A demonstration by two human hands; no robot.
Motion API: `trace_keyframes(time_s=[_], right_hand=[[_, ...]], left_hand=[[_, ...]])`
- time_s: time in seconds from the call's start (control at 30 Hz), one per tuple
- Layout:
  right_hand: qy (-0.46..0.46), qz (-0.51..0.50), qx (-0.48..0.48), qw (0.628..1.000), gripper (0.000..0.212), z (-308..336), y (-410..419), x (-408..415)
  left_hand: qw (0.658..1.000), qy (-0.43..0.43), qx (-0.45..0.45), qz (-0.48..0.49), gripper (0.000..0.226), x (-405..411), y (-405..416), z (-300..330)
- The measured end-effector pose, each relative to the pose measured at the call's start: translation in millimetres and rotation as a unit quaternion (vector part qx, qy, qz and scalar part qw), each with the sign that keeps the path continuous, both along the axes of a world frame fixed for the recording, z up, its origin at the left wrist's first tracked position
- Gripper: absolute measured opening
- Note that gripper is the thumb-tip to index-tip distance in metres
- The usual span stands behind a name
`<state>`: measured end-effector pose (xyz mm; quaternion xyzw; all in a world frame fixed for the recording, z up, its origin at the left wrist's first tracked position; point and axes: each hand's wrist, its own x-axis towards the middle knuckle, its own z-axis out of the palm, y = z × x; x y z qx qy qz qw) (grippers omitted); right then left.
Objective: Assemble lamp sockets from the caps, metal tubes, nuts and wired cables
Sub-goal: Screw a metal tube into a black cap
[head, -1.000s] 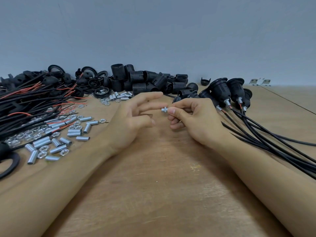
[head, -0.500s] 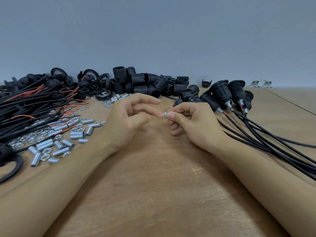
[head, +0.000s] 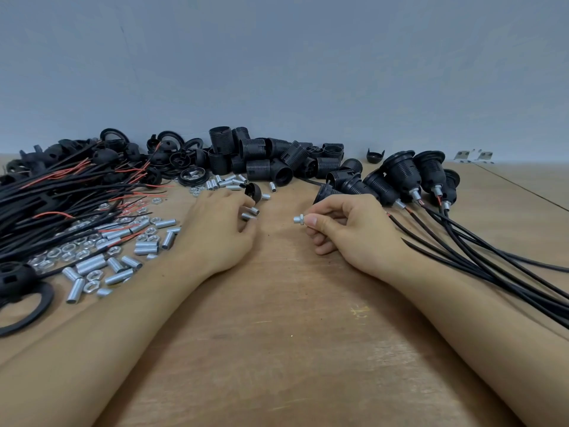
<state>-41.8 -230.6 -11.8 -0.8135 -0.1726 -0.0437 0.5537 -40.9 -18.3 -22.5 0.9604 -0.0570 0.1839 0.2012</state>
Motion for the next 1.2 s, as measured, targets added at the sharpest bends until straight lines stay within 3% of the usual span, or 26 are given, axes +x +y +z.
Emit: trace_keyframes(time_s=[0.13, 0.27, 0.47, 0.63, 0.77, 0.83, 1.03, 1.13, 1.2], right_hand=[[0.001, 0.000, 0.003, 1.000, 0.008, -0.9, 0.7, 0.5], [-0.002, 0.003, -0.001, 1.000, 0.008, -1.1, 0.5, 0.6], [-0.003, 0.000, 0.002, 1.000, 0.007, -0.6, 1.6, 1.1], [-0.005, -0.008, 0.003, 1.000, 0.009, -0.9, -0.6, 2.2], [-0.008, -0.014, 0.004, 1.000, 0.006, -0.7, -1.1, 2.8], [-0.007, -0.013, 0.000, 1.000, 0.006, -0.5, -1.6, 3.4], [-0.006, -0.010, 0.000, 1.000, 0.006, -1.1, -1.6, 4.7], [-0.010, -0.010, -0.005, 1.000, 0.006, -1.4, -2.0, 5.3], [-0.012, -0.009, -0.007, 1.000, 0.006, -1.5, -2.0, 5.1]], left_hand=[[0.998, -0.016, 0.043, 0.030, 0.025, 0.5, 5.8, 7.1], [0.995, -0.052, 0.010, 0.090, 0.025, 3.1, 20.8, 19.0], [0.985, 0.070, 0.027, 0.156, 0.029, 20.1, 35.3, 21.4], [0.990, 0.019, 0.020, 0.136, 0.021, 47.0, 41.9, 33.4], [0.991, -0.035, -0.038, 0.120, 0.010, 66.9, 44.8, 52.0], [0.994, -0.003, -0.016, 0.107, 0.008, 77.8, 40.2, 61.4], [0.969, 0.054, 0.192, 0.144, 0.010, 89.8, 48.5, 60.9], [0.968, 0.123, 0.161, 0.145, 0.019, 86.9, 66.8, 48.4], [0.977, 0.125, 0.119, 0.129, 0.020, 83.2, 75.9, 41.2]])
